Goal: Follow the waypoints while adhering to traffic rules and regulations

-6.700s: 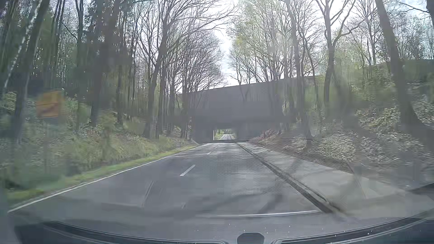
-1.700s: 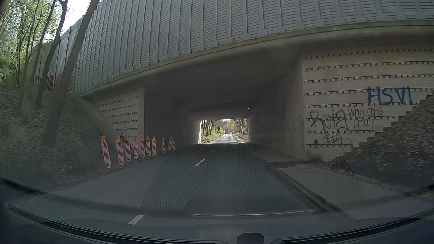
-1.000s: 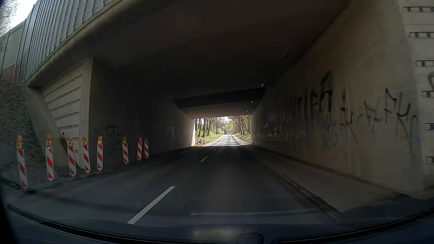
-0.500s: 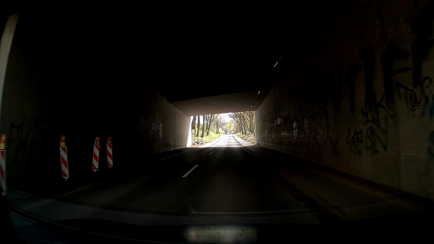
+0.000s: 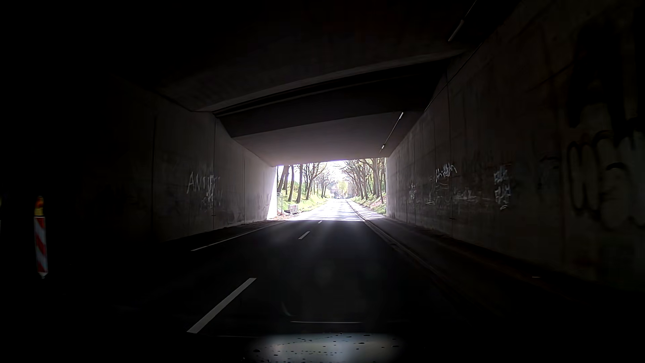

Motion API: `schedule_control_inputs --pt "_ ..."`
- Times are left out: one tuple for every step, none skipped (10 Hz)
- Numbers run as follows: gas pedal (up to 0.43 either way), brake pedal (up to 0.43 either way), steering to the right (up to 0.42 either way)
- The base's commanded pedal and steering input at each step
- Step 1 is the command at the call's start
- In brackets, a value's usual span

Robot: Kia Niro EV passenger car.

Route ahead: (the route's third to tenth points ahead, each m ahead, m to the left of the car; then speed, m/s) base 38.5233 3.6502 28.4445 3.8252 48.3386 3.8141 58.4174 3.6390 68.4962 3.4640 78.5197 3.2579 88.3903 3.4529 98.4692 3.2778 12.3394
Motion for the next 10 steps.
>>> schedule_control_inputs --pt "0.189 0.000 -0.001" --pt "0.209 0.000 -0.001" --pt "0.220 0.000 -0.001" --pt "0.220 0.000 -0.001" --pt "0.220 0.000 -0.001" --pt "0.220 0.000 -0.001" --pt "0.220 0.000 -0.002" --pt "0.220 0.000 -0.002" --pt "0.220 0.000 -0.002" --pt "0.220 0.000 -0.002"
